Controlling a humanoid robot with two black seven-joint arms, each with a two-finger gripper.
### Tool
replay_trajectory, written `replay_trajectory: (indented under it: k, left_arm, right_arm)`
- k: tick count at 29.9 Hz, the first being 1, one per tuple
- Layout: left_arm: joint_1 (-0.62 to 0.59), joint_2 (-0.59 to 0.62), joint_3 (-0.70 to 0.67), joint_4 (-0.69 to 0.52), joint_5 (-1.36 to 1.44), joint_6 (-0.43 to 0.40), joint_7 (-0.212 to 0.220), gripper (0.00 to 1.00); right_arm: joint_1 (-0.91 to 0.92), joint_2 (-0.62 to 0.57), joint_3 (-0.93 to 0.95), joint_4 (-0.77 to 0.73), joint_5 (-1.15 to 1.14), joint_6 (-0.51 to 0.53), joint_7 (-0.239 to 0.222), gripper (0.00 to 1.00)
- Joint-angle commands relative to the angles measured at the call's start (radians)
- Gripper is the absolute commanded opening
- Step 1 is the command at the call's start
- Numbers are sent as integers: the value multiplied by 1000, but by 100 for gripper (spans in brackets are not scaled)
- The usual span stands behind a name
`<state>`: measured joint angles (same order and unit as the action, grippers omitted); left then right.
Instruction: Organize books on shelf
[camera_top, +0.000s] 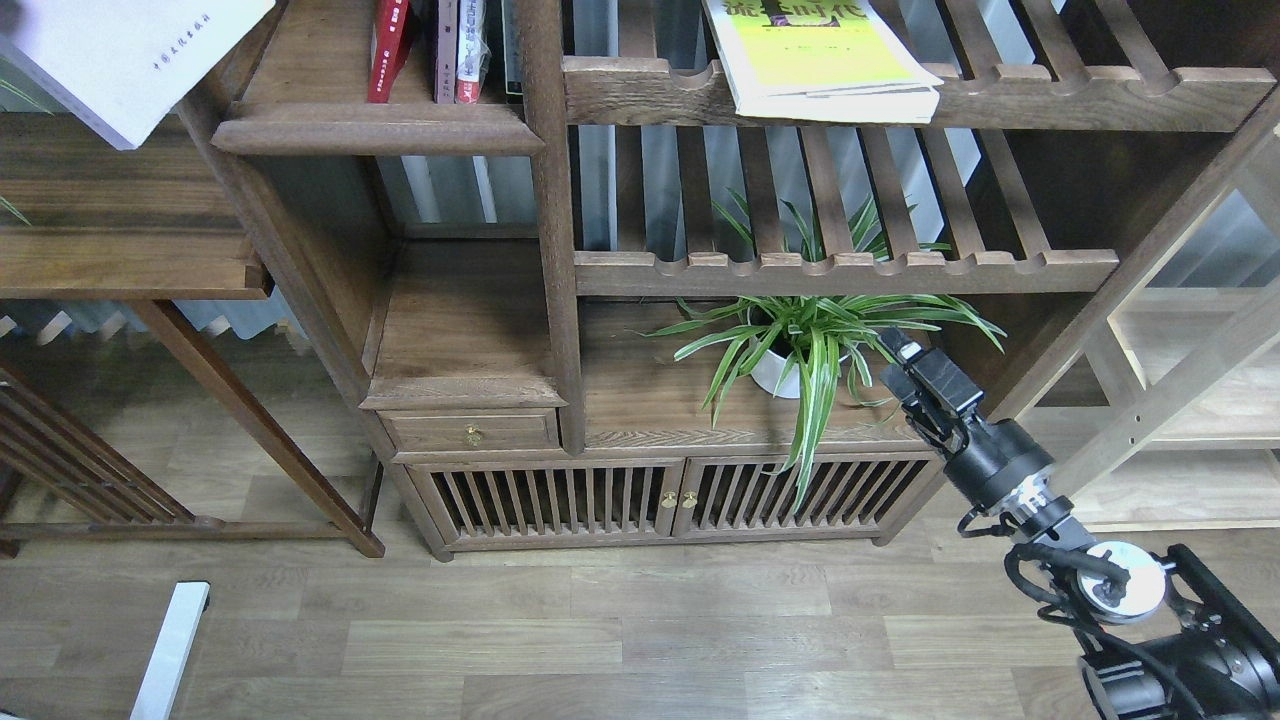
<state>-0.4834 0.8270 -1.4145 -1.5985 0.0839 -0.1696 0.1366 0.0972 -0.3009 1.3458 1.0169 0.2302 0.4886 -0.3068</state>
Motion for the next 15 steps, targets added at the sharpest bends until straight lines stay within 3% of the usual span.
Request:
replay_trajectory:
  k: [1,8,15]
  left_arm:
    - [0,-9,9,0,33,28,0,4]
    - [-23,-54,31,0,129,111,11,4]
    - [-139,-78,130,18,171,185,17,5]
  right_arm:
    - [-4,2,-4,0,1,0,0,88]
    - [-5,8,-7,0,1,0,0,88]
    - [-7,11,-25,2,3,0,3,88]
